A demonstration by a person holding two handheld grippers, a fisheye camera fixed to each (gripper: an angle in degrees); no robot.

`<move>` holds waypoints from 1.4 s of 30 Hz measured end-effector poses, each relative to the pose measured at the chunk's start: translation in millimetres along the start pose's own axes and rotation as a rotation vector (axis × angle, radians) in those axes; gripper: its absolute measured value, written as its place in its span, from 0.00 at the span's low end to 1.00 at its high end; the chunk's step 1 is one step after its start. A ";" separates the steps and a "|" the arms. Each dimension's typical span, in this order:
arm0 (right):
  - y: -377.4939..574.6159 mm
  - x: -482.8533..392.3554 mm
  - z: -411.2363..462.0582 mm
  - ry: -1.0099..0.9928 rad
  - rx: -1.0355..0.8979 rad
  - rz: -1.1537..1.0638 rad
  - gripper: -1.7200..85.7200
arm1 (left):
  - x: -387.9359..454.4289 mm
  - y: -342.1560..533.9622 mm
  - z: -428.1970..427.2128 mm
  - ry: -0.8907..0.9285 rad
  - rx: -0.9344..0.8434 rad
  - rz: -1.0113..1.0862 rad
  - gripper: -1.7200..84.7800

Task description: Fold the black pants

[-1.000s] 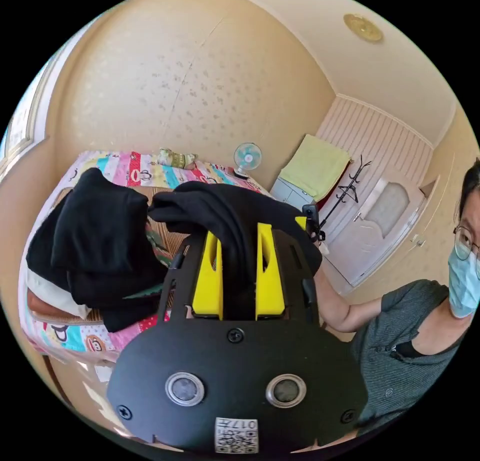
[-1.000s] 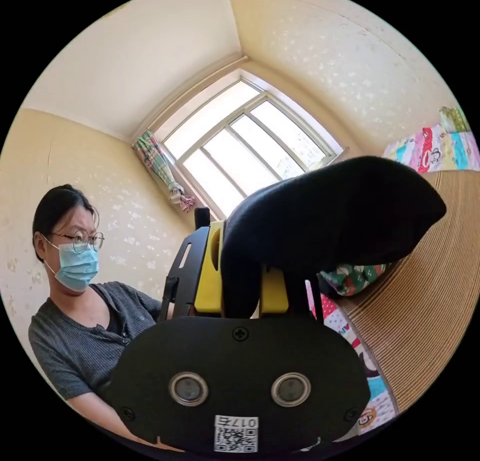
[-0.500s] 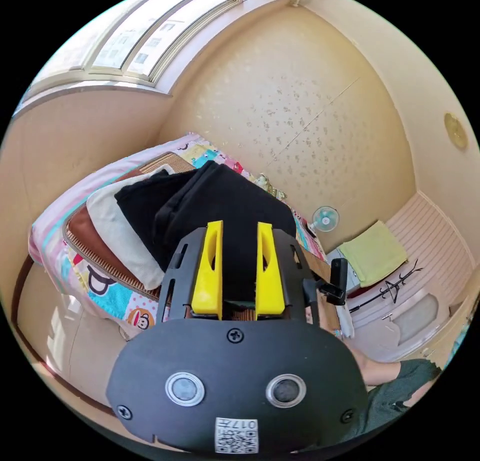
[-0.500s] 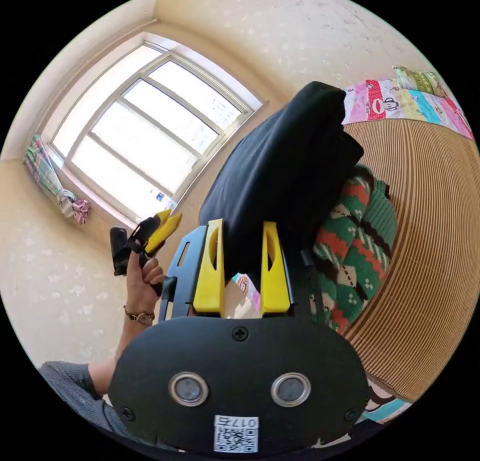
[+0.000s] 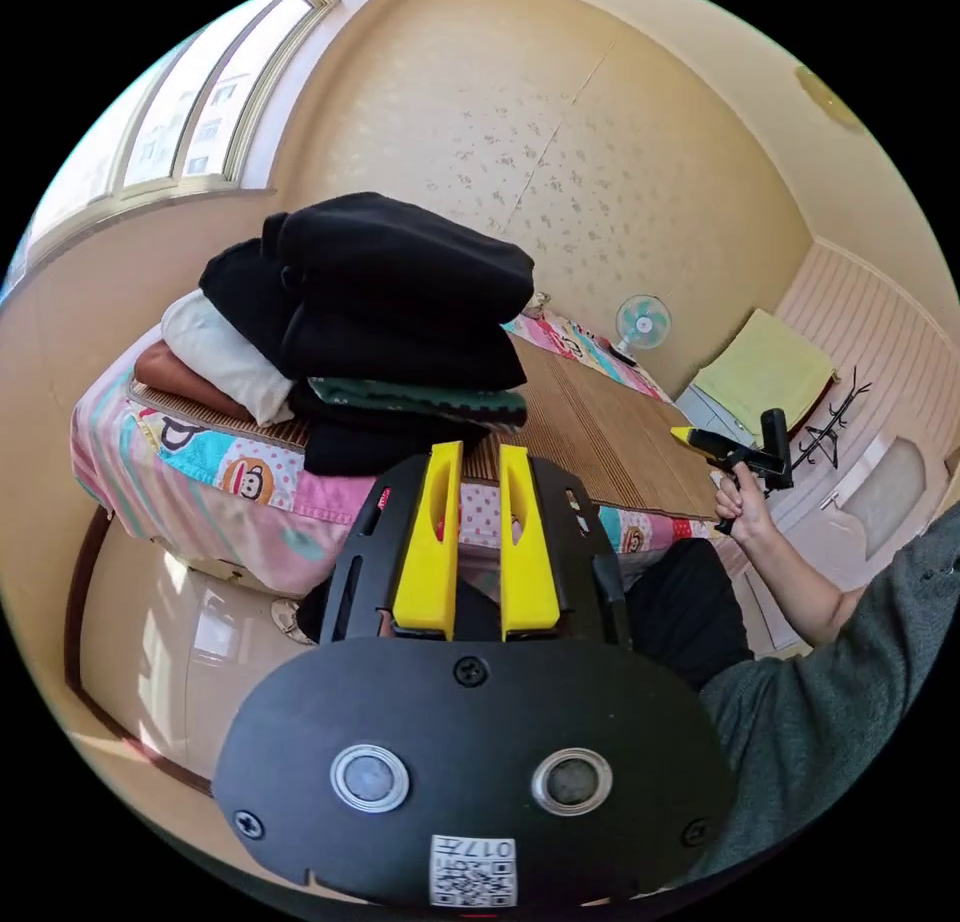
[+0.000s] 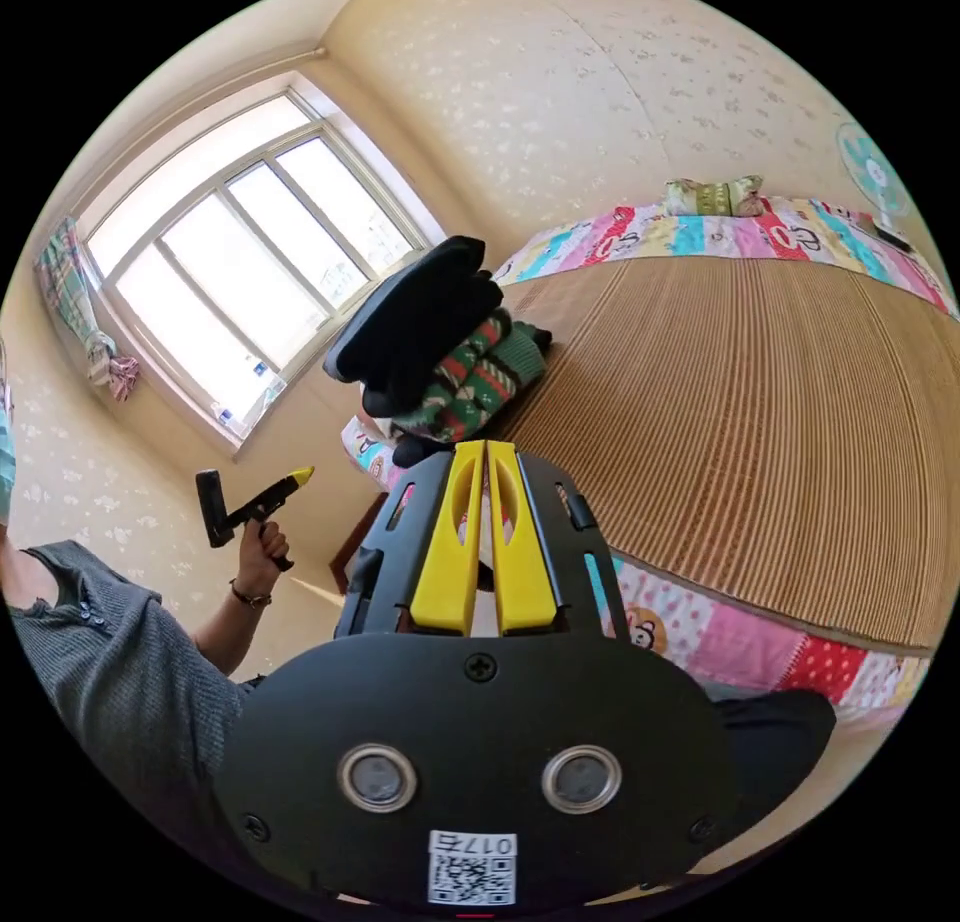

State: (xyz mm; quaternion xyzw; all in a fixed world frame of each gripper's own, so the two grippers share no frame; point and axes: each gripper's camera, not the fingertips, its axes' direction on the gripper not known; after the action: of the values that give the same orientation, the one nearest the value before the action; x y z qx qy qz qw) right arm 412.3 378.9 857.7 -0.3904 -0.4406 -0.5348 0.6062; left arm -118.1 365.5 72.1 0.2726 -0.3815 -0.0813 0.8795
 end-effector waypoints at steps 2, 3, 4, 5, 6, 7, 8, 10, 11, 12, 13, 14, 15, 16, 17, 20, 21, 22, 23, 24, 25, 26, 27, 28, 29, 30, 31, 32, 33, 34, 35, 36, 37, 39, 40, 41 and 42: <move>42.4 21.4 -67.2 0.092 0.077 0.137 0.03 | 17.9 3.2 -6.7 -0.033 0.037 0.034 0.08; 54.3 24.5 -84.7 0.112 0.105 0.168 0.03 | 31.0 2.3 -9.1 -0.037 0.060 0.060 0.07; 80.0 28.4 -120.0 0.147 0.168 0.224 0.03 | 37.4 0.7 -9.9 -0.035 0.068 0.071 0.07; 106.0 29.0 -152.9 0.183 0.234 0.269 0.03 | 50.3 -4.5 -11.5 -0.024 0.075 0.090 0.07; 119.2 28.5 -168.5 0.203 0.266 0.293 0.03 | 64.8 -11.8 -13.8 -0.012 0.079 0.121 0.06; 145.7 25.5 -197.6 0.253 0.328 0.333 0.03 | 72.1 -15.7 -15.3 -0.008 0.082 0.138 0.06; 171.9 20.7 -223.6 0.317 0.396 0.374 0.03 | 85.2 -22.3 -19.0 -0.005 0.094 0.169 0.06; 206.4 13.4 -255.7 0.430 0.495 0.431 0.03 | 99.0 -29.7 -25.8 0.000 0.126 0.189 0.06; 221.2 11.5 -271.9 0.484 0.537 0.463 0.03 | 104.8 -33.8 -30.4 0.016 0.145 0.187 0.06; 225.9 11.5 -278.9 0.502 0.551 0.477 0.03 | 108.3 -37.3 -34.2 0.043 0.158 0.175 0.06; 230.7 12.0 -290.7 0.519 0.566 0.492 0.03 | 109.4 -38.9 -35.7 0.060 0.163 0.167 0.06; 230.6 12.0 -299.1 0.527 0.571 0.485 0.02 | 110.9 -41.4 -37.7 0.101 0.168 0.152 0.06; 229.4 11.7 -301.9 0.531 0.573 0.478 0.02 | 112.5 -43.6 -38.4 0.151 0.169 0.147 0.06; 225.8 11.0 -305.3 0.542 0.577 0.463 0.02 | 113.1 -44.7 -38.0 0.175 0.166 0.144 0.05; 221.2 10.6 -305.9 0.554 0.580 0.450 0.02 | 114.5 -46.9 -36.2 0.213 0.154 0.137 0.04; 208.3 19.4 -298.7 0.531 0.563 0.441 0.02 | 119.6 -53.3 -30.1 0.218 0.115 0.108 0.01; 206.1 22.5 -296.4 0.516 0.557 0.442 0.02 | 120.6 -57.3 -26.8 0.198 0.093 0.085 0.01; 202.4 29.2 -291.1 0.486 0.544 0.444 0.02 | 120.0 -60.2 -24.5 0.189 0.073 0.067 0.01; 199.8 36.3 -285.4 0.459 0.529 0.449 0.02 | 117.1 -67.9 -17.7 0.180 0.015 0.031 0.01; 199.1 39.5 -282.5 0.450 0.522 0.452 0.02 | 113.6 -75.8 -10.8 0.184 -0.040 0.008 0.01; 198.9 45.6 -277.4 0.436 0.510 0.462 0.02 | 112.2 -79.4 -8.0 0.187 -0.059 0.002 0.01; 200.6 51.4 -273.1 0.429 0.500 0.476 0.02 | 110.4 -86.0 -3.7 0.194 -0.083 0.002 0.01; 202.1 54.3 -271.3 0.428 0.496 0.484 0.02 | 109.6 -92.3 -0.6 0.195 -0.094 0.007 0.01; 206.7 60.2 -268.4 0.435 0.493 0.504 0.02 | 109.2 -95.7 1.0 0.191 -0.100 0.007 0.01; 212.8 66.9 -266.5 0.449 0.492 0.529 0.02 | 108.5 -103.3 5.0 0.183 -0.118 0.002 0.01; 216.1 70.8 -265.9 0.456 0.491 0.545 0.02 | 108.7 -111.8 9.8 0.181 -0.145 0.001 0.01; 223.4 80.1 -265.5 0.466 0.491 0.584 0.02 | 109.6 -116.0 12.1 0.178 -0.157 0.006 0.01; 231.0 90.6 -266.1 0.472 0.490 0.629 0.02 | 112.6 -123.6 16.7 0.168 -0.176 0.020 0.01; 235.1 96.4 -266.8 0.474 0.490 0.656 0.02 | 116.1 -130.6 22.6 0.153 -0.194 0.034 0.01; 242.0 107.2 -268.6 0.481 0.488 0.704 0.02 | 117.5 -134.1 26.2 0.147 -0.203 0.037 0.01; 247.8 117.2 -270.5 0.490 0.482 0.742 0.02 | 119.2 -140.9 34.8 0.148 -0.222 0.039 0.01; 250.1 121.9 -271.4 0.495 0.478 0.757 0.02 | 119.0 -147.8 44.8 0.176 -0.240 0.039 0.01; 253.8 130.8 -273.1 0.509 0.472 0.776 0.02 | 118.2 -151.4 50.4 0.202 -0.250 0.038 0.01; 257.5 144.8 -275.0 0.548 0.462 0.808 0.02 | 108.7 -165.3 73.1 0.335 -0.286 0.011 0.01; 258.1 155.3 -276.5 0.574 0.452 0.836 0.02 | 104.2 -168.2 78.7 0.377 -0.293 -0.010 0.01; 257.0 166.1 -278.3 0.597 0.447 0.856 0.03 | 91.8 -173.2 91.2 0.497 -0.303 -0.068 0.01; 255.8 171.7 -279.4 0.603 0.447 0.861 0.03 | 77.4 -176.6 103.5 0.665 -0.285 -0.128 0.01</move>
State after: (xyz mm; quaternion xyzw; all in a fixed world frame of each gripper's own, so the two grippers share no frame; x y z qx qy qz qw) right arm 705.5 94.2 934.8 -0.2270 -0.1516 -0.2211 0.9363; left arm -126.8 147.1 83.0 0.1822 -0.0417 -0.0954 0.9777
